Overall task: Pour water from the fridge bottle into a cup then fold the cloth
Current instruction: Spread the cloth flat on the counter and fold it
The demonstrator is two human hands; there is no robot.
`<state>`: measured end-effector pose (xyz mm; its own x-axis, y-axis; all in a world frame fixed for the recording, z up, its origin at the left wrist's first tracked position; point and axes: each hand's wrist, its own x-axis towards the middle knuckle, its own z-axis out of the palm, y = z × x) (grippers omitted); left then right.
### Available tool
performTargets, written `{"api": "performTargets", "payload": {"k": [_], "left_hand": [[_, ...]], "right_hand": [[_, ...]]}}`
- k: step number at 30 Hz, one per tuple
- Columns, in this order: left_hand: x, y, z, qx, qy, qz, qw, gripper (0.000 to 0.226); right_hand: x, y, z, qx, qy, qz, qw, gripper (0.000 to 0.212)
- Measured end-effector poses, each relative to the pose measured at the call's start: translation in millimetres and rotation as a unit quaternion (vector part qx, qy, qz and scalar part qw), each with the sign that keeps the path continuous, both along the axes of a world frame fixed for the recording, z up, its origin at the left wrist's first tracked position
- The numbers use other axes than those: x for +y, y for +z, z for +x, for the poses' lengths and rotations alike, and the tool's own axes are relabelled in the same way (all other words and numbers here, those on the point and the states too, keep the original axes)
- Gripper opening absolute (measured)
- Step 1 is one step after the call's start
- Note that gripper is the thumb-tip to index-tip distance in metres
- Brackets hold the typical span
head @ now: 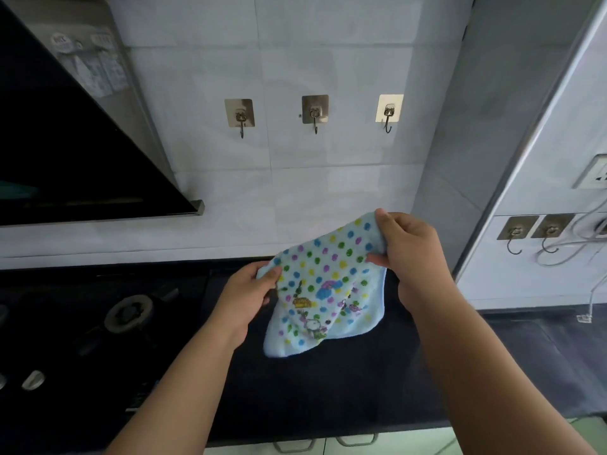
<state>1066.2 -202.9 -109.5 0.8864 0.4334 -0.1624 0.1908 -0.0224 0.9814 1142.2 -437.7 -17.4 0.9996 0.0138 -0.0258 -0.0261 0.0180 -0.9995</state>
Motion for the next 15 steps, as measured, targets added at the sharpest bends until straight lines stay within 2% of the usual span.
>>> {"api": "performTargets", "payload": {"k": [4,9,12,15], "left_hand": [[10,2,2,-0.022,0.029,0.162,0.986,0.020],[22,20,13,-0.074,0.078,0.116,0.987,0.014],[28,21,20,-0.098,0.093,0.124,0.983,0.012],[27,22,23,-0.077,0.082,0.161,0.981,0.017]], "right_hand": [[-1,-6,9,-0.002,-0.003,-0.022,1.000,0.021],[-5,-4,22,0.006,-0.017,-0.048,0.999,0.026],[-4,-5,28,0.037,-0.009,-0.028,0.999,0.026],[-4,-11,34,0.059,-0.005,-0.009,0.998,0.024]]}}
